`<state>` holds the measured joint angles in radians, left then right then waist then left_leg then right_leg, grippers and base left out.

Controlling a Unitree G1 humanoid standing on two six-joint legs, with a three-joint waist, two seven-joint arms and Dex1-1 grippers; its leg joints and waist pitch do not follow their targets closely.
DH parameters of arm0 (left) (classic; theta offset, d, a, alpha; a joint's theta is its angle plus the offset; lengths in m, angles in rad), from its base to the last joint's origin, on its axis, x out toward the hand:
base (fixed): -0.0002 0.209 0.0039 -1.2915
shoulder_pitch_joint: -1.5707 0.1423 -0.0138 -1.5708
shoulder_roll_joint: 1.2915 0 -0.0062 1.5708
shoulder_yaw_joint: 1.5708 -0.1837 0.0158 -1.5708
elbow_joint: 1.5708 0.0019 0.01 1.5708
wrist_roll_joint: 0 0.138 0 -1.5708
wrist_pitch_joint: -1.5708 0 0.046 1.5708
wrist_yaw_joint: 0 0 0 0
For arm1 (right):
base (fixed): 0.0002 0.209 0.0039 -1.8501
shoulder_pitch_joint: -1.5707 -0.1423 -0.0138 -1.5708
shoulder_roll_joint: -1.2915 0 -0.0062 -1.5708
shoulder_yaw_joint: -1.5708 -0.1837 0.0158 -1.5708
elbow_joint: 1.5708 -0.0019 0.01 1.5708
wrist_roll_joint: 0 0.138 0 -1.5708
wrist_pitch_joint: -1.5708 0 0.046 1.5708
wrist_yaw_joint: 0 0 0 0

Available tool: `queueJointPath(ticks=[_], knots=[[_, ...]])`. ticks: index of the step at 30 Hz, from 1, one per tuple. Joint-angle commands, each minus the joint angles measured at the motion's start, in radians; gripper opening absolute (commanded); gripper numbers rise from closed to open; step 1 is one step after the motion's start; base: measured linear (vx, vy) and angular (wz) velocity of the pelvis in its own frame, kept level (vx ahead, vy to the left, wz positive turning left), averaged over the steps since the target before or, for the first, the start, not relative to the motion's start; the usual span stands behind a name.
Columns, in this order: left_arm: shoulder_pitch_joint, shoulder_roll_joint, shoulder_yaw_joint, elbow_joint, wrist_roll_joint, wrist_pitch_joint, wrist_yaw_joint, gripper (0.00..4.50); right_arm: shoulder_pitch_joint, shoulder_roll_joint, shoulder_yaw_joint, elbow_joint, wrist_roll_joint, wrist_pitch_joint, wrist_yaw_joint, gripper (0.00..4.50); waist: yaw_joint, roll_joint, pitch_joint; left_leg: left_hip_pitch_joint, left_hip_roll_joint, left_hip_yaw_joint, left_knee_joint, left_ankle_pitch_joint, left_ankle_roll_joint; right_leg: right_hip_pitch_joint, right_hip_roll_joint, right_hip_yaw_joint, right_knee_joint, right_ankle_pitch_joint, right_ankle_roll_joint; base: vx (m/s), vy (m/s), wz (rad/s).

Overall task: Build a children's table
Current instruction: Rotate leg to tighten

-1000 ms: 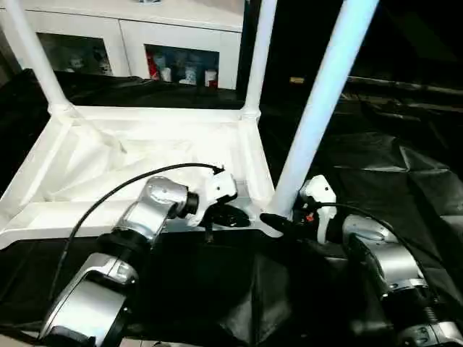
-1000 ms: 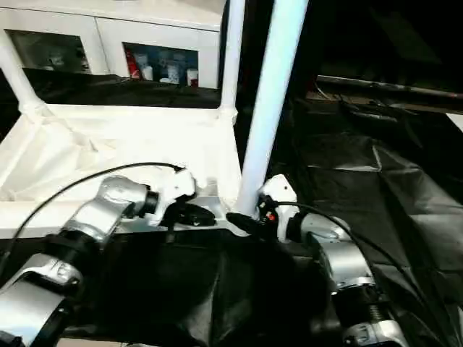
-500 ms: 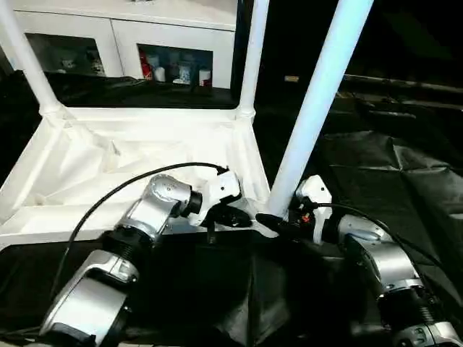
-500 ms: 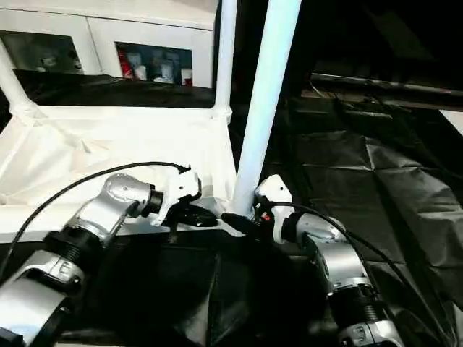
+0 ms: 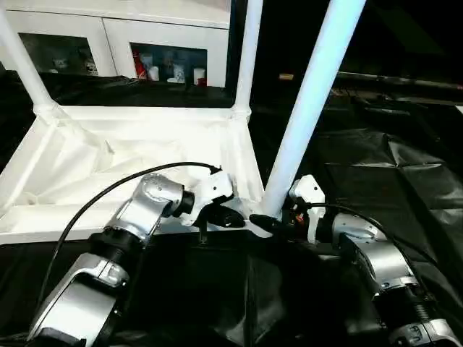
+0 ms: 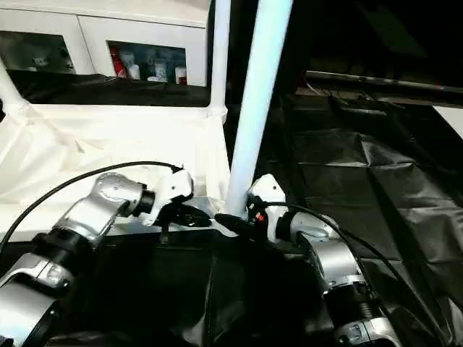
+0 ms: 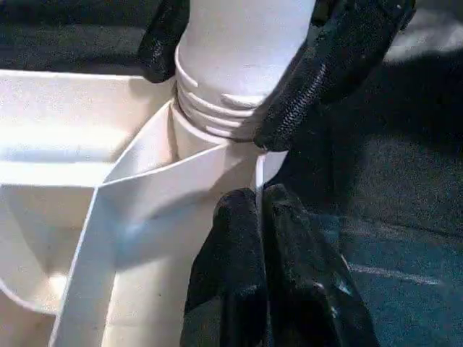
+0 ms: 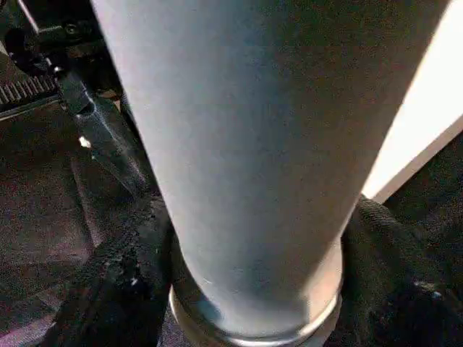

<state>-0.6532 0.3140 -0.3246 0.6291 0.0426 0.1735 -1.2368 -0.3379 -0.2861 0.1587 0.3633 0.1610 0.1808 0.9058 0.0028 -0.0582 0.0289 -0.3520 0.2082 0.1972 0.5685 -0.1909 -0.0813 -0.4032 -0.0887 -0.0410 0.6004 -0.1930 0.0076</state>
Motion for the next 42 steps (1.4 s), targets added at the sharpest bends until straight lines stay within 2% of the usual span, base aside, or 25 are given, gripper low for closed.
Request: queueJointPath(ticks=[1, 5, 8, 20, 22, 27, 35, 39, 41, 42], knots=[[0.023, 0.050, 0.018, 0.013, 0.030, 0.027, 0.027, 0.59, 0.014, -0.017, 0.009, 0.011, -0.018, 0.005, 0.006, 2.70, 0.008, 0.002, -0.042, -0.003, 0.024, -0.009, -0.063, -0.227, 0.045, 0.044, -0.041, 0.033, -0.069, -0.164, -0.241, 0.000, 0.000, 0.00], [0.029, 0.063, 0.011, 0.003, 0.030, 0.027, 0.025, 0.59, 0.014, -0.018, 0.012, 0.011, -0.017, 0.004, 0.006, 2.70, 0.010, 0.005, -0.040, 0.002, 0.025, -0.009, -0.063, -0.236, 0.041, 0.041, -0.040, 0.034, -0.072, -0.181, -0.237, 0.000, 0.000, 0.00], [0.035, 0.084, 0.007, -0.011, 0.025, 0.036, 0.005, 0.59, 0.013, -0.020, 0.013, 0.012, -0.017, 0.002, 0.006, 2.70, 0.009, 0.004, -0.040, 0.000, 0.023, -0.009, -0.064, -0.247, 0.035, 0.042, -0.040, 0.034, -0.072, -0.197, -0.231, 0.000, 0.000, 0.00], [0.044, 0.118, -0.002, -0.031, 0.016, 0.041, -0.011, 0.59, 0.015, -0.024, 0.015, 0.015, -0.016, -0.005, 0.006, 2.70, 0.009, 0.008, -0.042, 0.001, 0.022, -0.009, -0.062, -0.226, 0.034, 0.044, -0.039, 0.034, -0.067, -0.158, -0.238, 0.000, 0.000, 0.00], [0.046, 0.120, -0.002, -0.032, 0.012, 0.041, -0.010, 0.30, 0.015, -0.024, 0.015, 0.015, -0.016, -0.006, 0.006, 2.70, 0.009, 0.007, -0.042, 0.001, 0.023, -0.009, -0.062, -0.228, 0.034, 0.043, -0.039, 0.034, -0.067, -0.158, -0.240, 0.000, 0.000, 0.00], [0.040, 0.097, 0.022, -0.012, -0.010, 0.031, 0.014, 0.01, 0.016, -0.026, 0.017, 0.016, -0.017, -0.009, 0.007, 2.70, 0.010, 0.005, -0.041, 0.001, 0.022, -0.008, -0.062, -0.232, 0.035, 0.044, -0.039, 0.034, -0.068, -0.171, -0.237, 0.000, 0.000, 0.00], [0.053, 0.090, 0.018, -0.022, -0.021, 0.035, 0.010, 0.00, 0.016, -0.025, 0.017, 0.019, -0.014, -0.008, 0.005, 2.70, 0.010, 0.006, -0.043, 0.001, 0.022, -0.008, -0.061, -0.218, 0.038, 0.045, -0.039, 0.034, -0.065, -0.151, -0.240, 0.000, 0.000, 0.00], [0.056, 0.060, 0.020, -0.017, -0.015, 0.027, 0.072, 0.00, 0.007, 0.003, -0.003, 0.043, -0.024, 0.009, -0.073, 2.70, 0.011, 0.006, -0.042, 0.000, 0.022, -0.008, -0.061, -0.216, 0.038, 0.044, -0.039, 0.034, -0.066, -0.155, -0.239, 0.000, 0.000, 0.00], [0.047, 0.007, 0.025, 0.004, -0.004, 0.030, 0.156, 0.00, -0.011, 0.053, -0.032, 0.088, -0.045, 0.013, -0.205, 2.70, 0.011, 0.004, -0.040, 0.002, 0.022, -0.008, -0.062, -0.232, 0.031, 0.041, -0.040, 0.034, -0.070, -0.196, -0.232, 0.000, 0.000, 0.00], [0.044, -0.003, 0.026, 0.010, -0.002, 0.030, 0.171, 0.00, -0.013, 0.062, -0.037, 0.095, -0.048, 0.015, -0.227, 2.70, 0.008, 0.004, -0.038, 0.001, 0.021, -0.010, -0.065, -0.256, 0.012, 0.039, -0.042, 0.033, -0.077, -0.266, -0.213, 0.000, 0.000, 0.00]])
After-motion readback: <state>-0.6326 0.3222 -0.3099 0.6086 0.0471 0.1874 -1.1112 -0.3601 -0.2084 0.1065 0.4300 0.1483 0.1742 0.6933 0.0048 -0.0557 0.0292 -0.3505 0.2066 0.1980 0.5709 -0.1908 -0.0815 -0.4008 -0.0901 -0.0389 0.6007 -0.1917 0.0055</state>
